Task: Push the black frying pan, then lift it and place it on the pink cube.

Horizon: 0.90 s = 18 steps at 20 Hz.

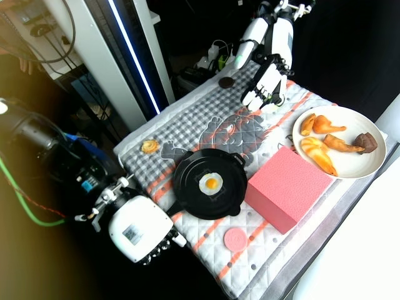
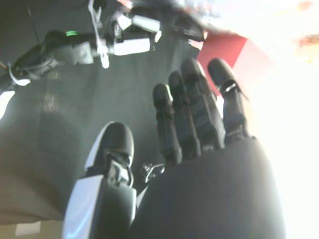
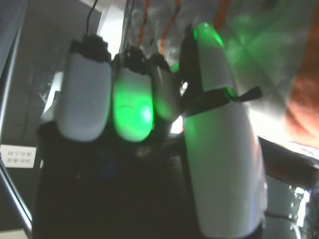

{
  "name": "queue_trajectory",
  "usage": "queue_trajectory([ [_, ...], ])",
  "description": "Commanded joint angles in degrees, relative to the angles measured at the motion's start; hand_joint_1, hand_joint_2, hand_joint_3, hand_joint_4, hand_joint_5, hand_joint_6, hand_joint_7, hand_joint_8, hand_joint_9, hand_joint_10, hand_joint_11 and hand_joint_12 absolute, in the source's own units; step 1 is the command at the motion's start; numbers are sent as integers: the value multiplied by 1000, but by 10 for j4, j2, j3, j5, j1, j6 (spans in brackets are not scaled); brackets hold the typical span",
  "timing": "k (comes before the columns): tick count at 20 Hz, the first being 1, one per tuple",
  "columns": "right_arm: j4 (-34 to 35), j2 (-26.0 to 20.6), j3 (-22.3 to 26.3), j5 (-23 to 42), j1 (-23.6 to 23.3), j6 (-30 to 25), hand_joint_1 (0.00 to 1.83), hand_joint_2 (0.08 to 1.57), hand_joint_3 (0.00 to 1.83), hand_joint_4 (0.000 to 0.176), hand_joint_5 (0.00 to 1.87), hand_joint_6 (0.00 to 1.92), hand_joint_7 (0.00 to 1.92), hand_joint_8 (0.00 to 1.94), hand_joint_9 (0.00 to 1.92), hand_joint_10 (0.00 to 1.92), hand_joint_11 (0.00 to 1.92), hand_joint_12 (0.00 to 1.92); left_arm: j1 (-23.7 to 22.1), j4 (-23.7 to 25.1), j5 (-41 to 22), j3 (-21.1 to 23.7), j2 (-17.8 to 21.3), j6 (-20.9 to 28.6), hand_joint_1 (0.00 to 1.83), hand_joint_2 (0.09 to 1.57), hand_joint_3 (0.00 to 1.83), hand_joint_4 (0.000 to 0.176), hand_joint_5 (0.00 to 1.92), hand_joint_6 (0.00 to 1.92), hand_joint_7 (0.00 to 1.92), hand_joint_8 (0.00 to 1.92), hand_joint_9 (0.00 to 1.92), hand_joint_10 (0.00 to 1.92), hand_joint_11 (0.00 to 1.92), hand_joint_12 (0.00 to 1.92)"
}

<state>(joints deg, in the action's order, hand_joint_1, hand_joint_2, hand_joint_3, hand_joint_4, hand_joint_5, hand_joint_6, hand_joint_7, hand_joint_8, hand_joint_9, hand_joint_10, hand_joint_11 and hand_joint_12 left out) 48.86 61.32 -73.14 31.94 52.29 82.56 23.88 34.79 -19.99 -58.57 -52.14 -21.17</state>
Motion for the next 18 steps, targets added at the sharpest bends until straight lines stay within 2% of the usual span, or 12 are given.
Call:
queue_trajectory([
  [1,-18,-3,7,70,-9,-2,1509,1301,11,0,1272,1921,1498,1941,1602,1921,1627,1921,-1,-18,-55,0,4,5,359,1331,0,4,531,3,467,3,438,5,0,760],
  [2,-23,-15,18,88,-9,-2,1457,1304,9,0,1287,1921,1447,1941,1550,1921,1578,1921,-1,-19,-55,0,4,5,273,1340,3,10,511,1,457,1,438,2,0,812],
  [4,-38,-27,40,128,-5,-13,1474,1301,6,0,1287,1921,1441,1941,1549,1921,1577,1921,2,-21,-55,1,6,5,288,1340,1,6,517,4,463,4,445,5,0,824],
  [5,-51,-31,48,146,0,-34,1417,1322,14,0,1268,1921,1447,1941,1554,1921,1566,1921,3,-21,-55,2,7,5,331,1339,0,1,529,7,484,7,454,6,0,827],
  [7,-68,-44,67,195,21,-75,1409,1328,14,0,1262,1921,1471,1941,1578,1921,1581,1921,3,-21,-55,2,6,5,312,1340,0,24,503,1,463,1,436,5,0,782],
  [8,-71,-51,79,227,37,-92,1410,1326,12,0,1257,1921,1493,1941,1609,1921,1616,1921,3,-21,-55,2,6,5,314,1337,0,14,525,8,490,8,469,16,0,880],
  [9,-74,-55,85,247,47,-106,1400,1345,18,0,1242,1921,1521,1941,1643,1921,1653,1921,3,-21,-55,2,6,5,314,1336,0,14,527,7,498,7,480,17,0,914],
  [11,-77,-63,98,284,63,-124,1417,1344,15,0,1236,1921,1536,1941,1654,1921,1670,1921,4,-22,-55,2,6,5,302,1339,0,16,522,3,490,2,470,10,0,880],
  [15,-97,-81,131,340,77,-127,1425,1353,10,0,1269,1921,1547,1941,1658,1921,1666,1921,10,-28,-55,2,9,5,330,1342,2,6,508,0,471,0,456,1,0,820],
  [16,-109,-86,139,358,81,-141,1463,1329,0,0,1289,1921,1542,1941,1649,1921,1651,1921,11,-30,-55,2,9,5,303,1350,3,10,490,1,451,1,437,1,0,782],
  [17,-116,-90,143,368,83,-151,1483,1317,0,0,1299,1921,1547,1941,1650,1921,1562,1921,12,-31,-55,2,10,5,325,1342,0,10,500,5,465,5,452,7,0,811],
  [18,-123,-93,146,375,83,-156,1483,1317,0,0,1299,1921,1547,1941,1650,1921,1562,1921,12,-31,-55,2,11,5,325,1342,0,10,500,5,465,5,452,7,0,811],
])
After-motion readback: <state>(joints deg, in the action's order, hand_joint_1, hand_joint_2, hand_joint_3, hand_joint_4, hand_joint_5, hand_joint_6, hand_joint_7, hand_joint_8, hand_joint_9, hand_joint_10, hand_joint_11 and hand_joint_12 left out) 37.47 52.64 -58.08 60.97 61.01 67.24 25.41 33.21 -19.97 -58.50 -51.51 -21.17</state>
